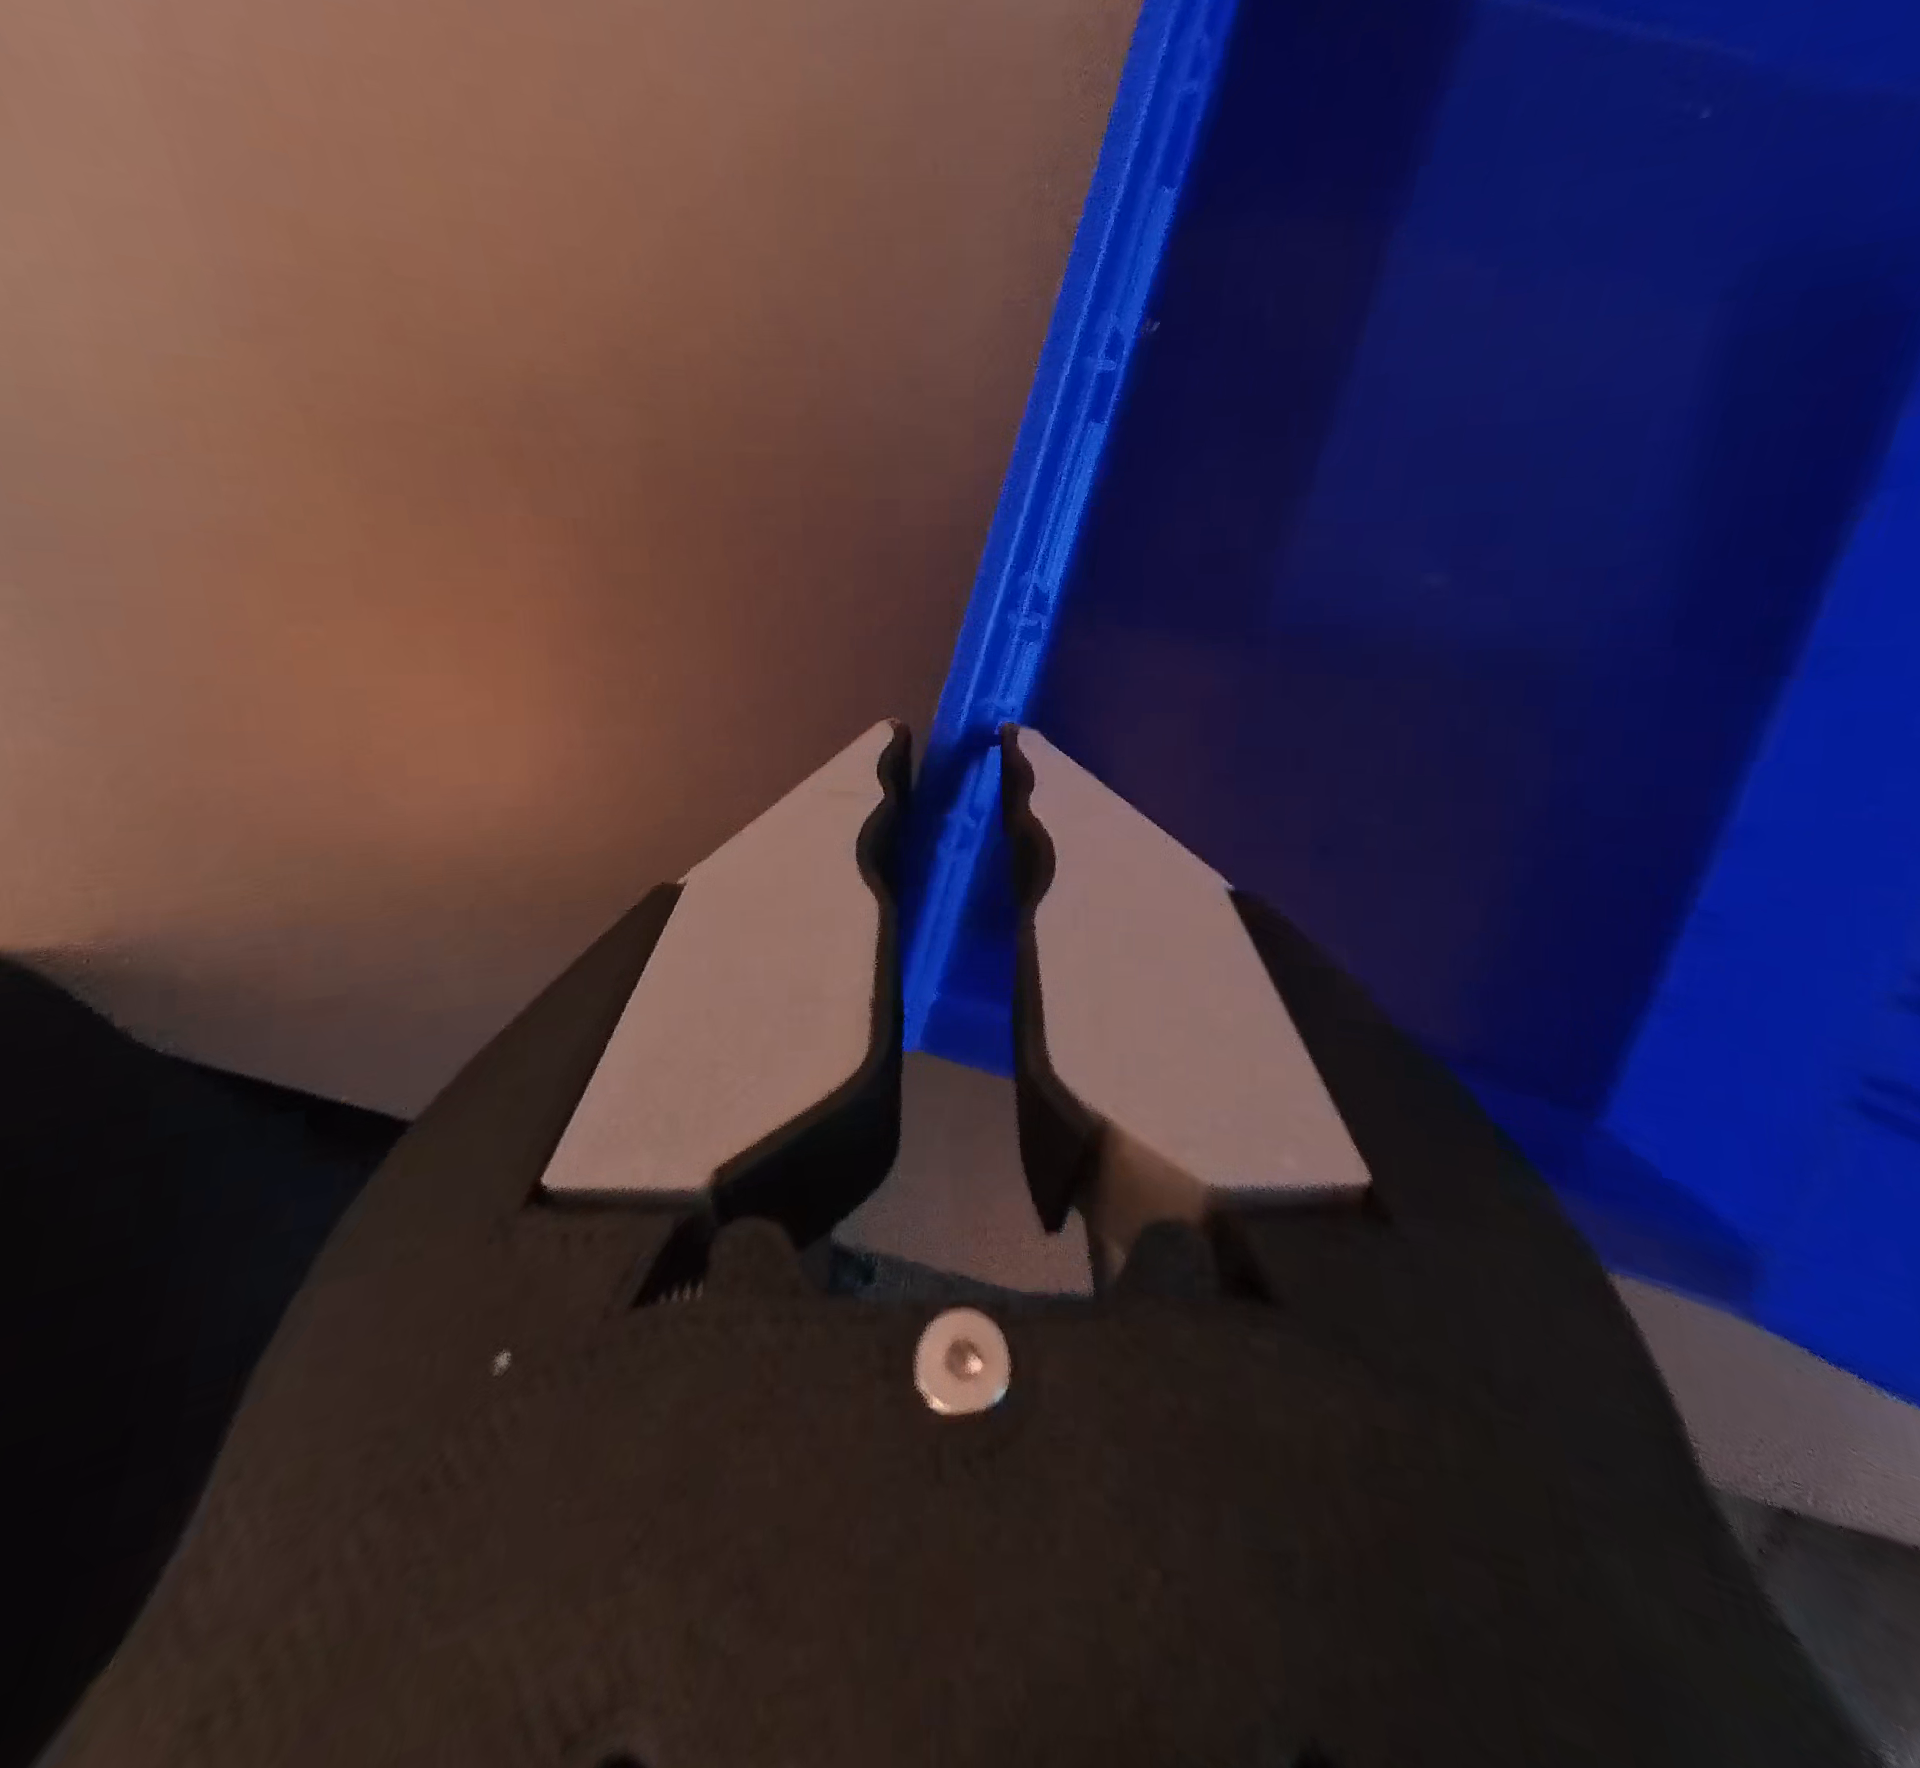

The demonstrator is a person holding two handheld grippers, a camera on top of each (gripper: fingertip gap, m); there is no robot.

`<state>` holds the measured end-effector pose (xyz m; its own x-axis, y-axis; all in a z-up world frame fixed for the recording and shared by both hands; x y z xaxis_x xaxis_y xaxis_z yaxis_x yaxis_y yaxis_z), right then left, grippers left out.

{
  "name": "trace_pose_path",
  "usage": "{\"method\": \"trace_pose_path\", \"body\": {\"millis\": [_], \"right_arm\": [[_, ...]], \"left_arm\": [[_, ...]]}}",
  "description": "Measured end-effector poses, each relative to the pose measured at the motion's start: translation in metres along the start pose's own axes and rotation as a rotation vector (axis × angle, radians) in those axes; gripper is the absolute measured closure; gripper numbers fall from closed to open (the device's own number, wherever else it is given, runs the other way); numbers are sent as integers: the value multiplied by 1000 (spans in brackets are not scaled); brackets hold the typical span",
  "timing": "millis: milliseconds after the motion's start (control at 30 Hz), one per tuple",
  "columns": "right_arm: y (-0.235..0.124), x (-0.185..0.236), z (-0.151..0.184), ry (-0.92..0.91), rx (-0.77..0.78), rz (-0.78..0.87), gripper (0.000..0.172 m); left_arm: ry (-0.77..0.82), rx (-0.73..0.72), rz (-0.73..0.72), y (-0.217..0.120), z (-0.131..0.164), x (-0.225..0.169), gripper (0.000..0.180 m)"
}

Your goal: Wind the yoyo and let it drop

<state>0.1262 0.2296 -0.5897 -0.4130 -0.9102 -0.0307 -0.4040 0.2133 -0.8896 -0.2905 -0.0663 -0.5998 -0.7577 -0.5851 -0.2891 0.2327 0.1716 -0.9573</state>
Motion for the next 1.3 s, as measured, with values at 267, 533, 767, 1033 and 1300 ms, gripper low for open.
{"method": "trace_pose_path", "body": {"millis": [267, 533, 767, 1033, 1300], "right_arm": [[-10, -31, -4, -57, -65, 10, 155], [-43, -21, 18, -77, -195, -13, 143], [-84, 5, 2, -87, -268, 131, 142], [-113, 117, -19, 27, -337, 99, 135], [-120, 157, 4, -47, -218, 162, 117]], "left_arm": [[-116, -11, 3, -1, 61, -10, 160], [-135, -160, -47, -23, 95, -21, 136], [51, -241, 20, -36, 61, -21, 127], [216, -251, 215, -26, 44, -19, 134], [575, -716, 238, -93, 43, -51, 141]]}}
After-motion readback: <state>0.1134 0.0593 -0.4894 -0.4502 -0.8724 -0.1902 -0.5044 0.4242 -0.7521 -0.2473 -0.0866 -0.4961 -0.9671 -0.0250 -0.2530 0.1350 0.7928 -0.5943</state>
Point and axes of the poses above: each gripper's, where its closed fingertips meet, y out along the fingers, z out of its underside, x = y × z across the jaws, the point moved 4 cm from there along -y, back along the fingers, and after that the axes turned 15 degrees about -y, right-handed, at the moved point
